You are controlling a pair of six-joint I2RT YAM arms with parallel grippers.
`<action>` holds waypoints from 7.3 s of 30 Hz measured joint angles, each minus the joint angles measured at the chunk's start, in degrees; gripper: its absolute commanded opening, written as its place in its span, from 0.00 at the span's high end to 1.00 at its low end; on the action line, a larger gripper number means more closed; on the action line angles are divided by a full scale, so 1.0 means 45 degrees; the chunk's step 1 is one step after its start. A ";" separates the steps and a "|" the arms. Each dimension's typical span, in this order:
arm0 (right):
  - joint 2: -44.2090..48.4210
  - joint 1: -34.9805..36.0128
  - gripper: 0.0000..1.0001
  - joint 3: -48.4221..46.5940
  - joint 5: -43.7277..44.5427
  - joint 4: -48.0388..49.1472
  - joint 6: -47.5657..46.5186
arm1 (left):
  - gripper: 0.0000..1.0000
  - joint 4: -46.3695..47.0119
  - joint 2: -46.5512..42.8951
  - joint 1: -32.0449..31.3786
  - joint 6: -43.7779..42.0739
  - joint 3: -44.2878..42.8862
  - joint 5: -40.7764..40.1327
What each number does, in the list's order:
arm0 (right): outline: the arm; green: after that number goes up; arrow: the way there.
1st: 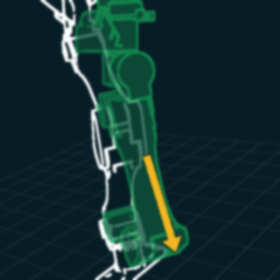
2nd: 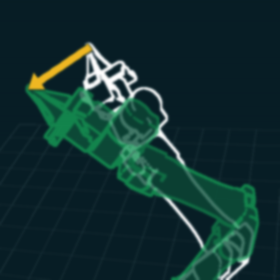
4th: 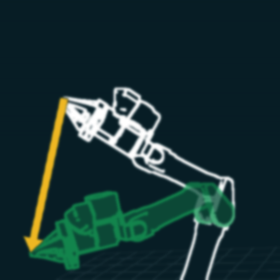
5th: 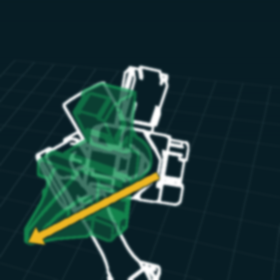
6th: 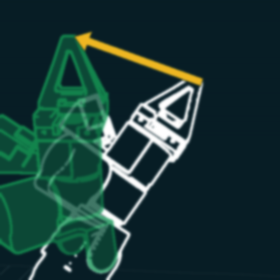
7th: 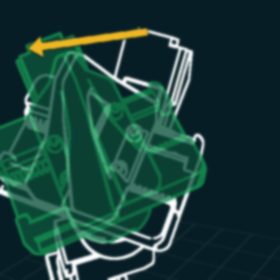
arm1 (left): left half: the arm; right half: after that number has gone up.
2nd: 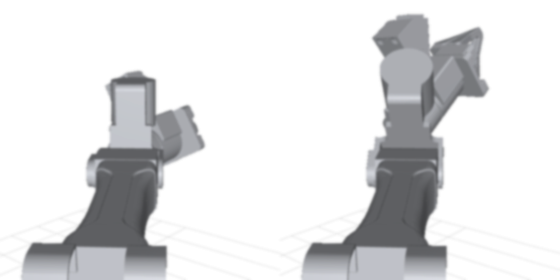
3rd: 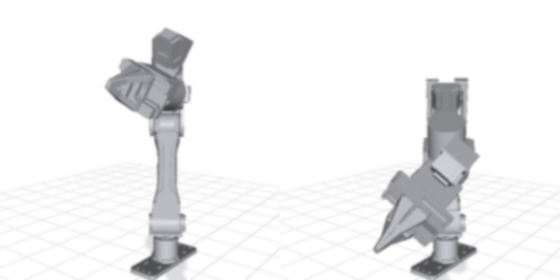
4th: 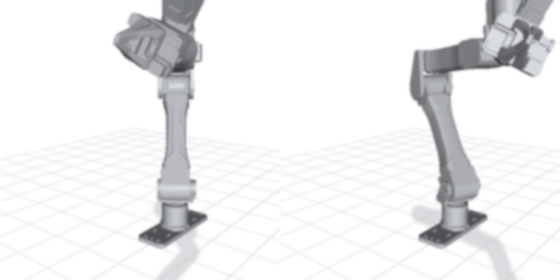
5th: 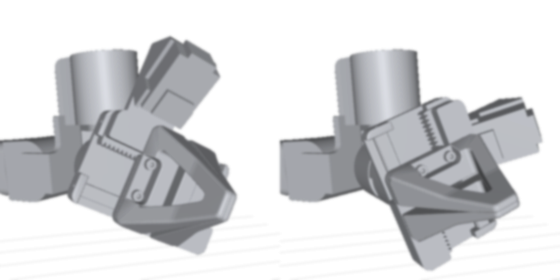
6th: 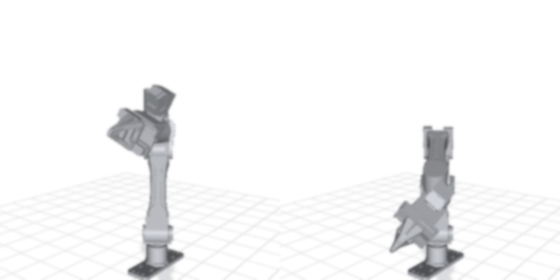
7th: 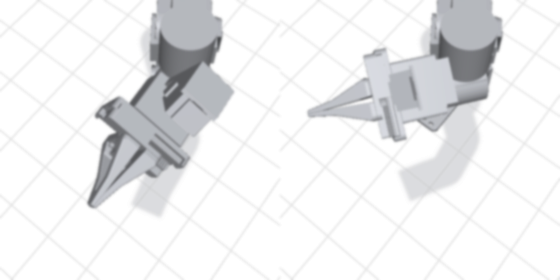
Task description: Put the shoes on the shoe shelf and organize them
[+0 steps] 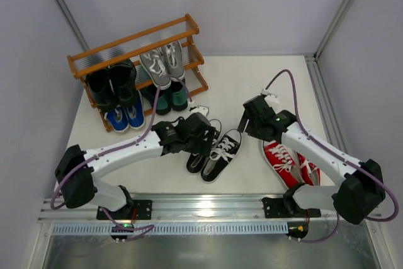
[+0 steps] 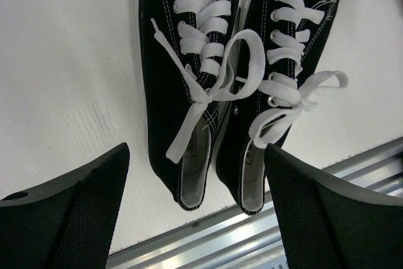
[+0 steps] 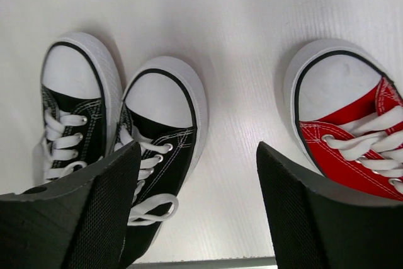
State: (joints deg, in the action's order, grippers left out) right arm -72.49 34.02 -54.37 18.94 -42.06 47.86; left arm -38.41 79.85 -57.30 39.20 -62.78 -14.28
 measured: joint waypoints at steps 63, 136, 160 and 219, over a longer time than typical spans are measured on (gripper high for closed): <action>0.3648 -0.0330 0.23 -0.1676 0.2108 -0.3944 -0.1530 | 1.00 -0.3191 0.2239 0.0063 -0.3181 -0.9496 -0.1928; -0.0316 -0.0588 0.28 -0.5731 0.1413 -0.4323 -0.4031 | 0.59 -0.5115 0.6183 1.3517 -0.7023 -1.6296 -0.0039; -0.0306 -0.0617 0.28 -0.5348 0.1355 -0.3959 -0.4182 | 0.47 -0.3395 0.4775 1.3478 -0.5785 -1.4566 -0.0214; 0.7213 -0.6003 0.02 -0.6543 0.4799 -0.7961 -0.0903 | 0.00 0.0636 1.4634 -0.4201 0.4167 -1.6684 0.5115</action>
State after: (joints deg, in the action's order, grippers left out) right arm -40.03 7.01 -83.81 40.53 -77.89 43.79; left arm -35.55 145.71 -76.20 57.95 -137.86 8.73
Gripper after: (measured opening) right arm 0.977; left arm 0.995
